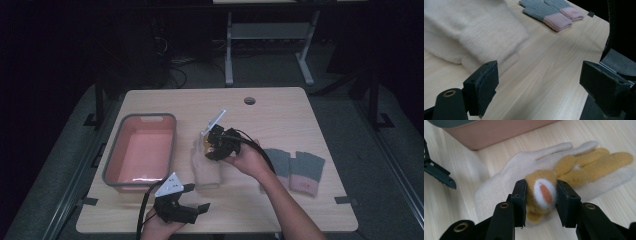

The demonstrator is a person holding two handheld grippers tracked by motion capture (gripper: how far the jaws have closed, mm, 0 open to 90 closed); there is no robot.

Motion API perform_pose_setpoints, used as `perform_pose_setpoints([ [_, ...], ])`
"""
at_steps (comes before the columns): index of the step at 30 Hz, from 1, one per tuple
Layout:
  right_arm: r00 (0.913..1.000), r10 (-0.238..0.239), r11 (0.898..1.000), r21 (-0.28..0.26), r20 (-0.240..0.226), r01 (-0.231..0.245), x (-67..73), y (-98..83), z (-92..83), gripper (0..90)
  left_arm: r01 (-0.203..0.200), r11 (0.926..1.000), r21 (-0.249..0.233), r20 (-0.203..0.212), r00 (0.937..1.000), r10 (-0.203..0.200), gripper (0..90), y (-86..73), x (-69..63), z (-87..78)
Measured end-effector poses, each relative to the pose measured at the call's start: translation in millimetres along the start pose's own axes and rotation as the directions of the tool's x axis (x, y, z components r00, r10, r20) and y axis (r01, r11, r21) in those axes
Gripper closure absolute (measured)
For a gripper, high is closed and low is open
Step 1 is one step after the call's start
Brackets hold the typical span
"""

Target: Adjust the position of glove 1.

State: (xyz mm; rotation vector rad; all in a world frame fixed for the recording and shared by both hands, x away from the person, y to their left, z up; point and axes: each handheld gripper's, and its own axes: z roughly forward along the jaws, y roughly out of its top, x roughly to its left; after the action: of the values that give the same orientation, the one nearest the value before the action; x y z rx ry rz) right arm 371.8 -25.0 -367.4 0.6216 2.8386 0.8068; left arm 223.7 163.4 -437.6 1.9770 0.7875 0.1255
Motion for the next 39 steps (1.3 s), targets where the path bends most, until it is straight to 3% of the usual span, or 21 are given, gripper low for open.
perform_pose_setpoints([
  [1, 1.0000, -0.005, 1.000, 0.004, -0.002, 0.005, 0.1, 0.9, 2.1, 62.7, 0.014, 0.9998, -0.014, 0.001, 0.9999, -0.014, 15.7, 0.0, -0.9, 0.1],
  [11, 0.9995, -0.001, 0.999, 0.052, -0.033, 0.002, -1.6, 4.2, 22.6, 62.4, 0.012, 0.9999, -0.012, 0.001, 0.9999, -0.012, 15.7, 0.1, 0.0, -0.5],
  [17, 0.9982, 0.032, 0.997, 0.075, -0.050, -0.028, -6.4, 1.3, 36.4, 60.6, 0.021, 0.9998, -0.008, -0.001, 0.9998, -0.021, 15.7, 0.3, 0.0, -0.8],
  [21, 0.9973, 0.060, 0.993, 0.104, -0.044, -0.055, -8.5, -7.8, 49.8, 57.8, 0.006, 1.0000, -0.007, -0.005, 1.0000, -0.006, 15.8, 1.2, -0.5, -1.5],
  [27, 0.9931, 0.097, 0.993, 0.070, -0.065, -0.093, -13.5, -13.9, 48.0, 51.9, 0.014, 0.9999, -0.004, -0.007, 0.9999, -0.014, 15.8, 0.5, 0.6, -0.6],
  [35, 0.9950, 0.096, 0.995, 0.011, -0.026, -0.096, -10.0, -9.7, 40.3, 37.2, 0.015, 0.9999, -0.004, -0.005, 0.9999, -0.015, 15.8, 0.4, -0.4, 0.6],
  [39, 0.9957, 0.090, 0.995, 0.034, -0.024, -0.089, -6.6, -0.2, 47.3, 32.8, 0.026, 0.9997, -0.004, -0.005, 0.9997, -0.026, 15.8, 0.2, -1.0, 0.1],
])
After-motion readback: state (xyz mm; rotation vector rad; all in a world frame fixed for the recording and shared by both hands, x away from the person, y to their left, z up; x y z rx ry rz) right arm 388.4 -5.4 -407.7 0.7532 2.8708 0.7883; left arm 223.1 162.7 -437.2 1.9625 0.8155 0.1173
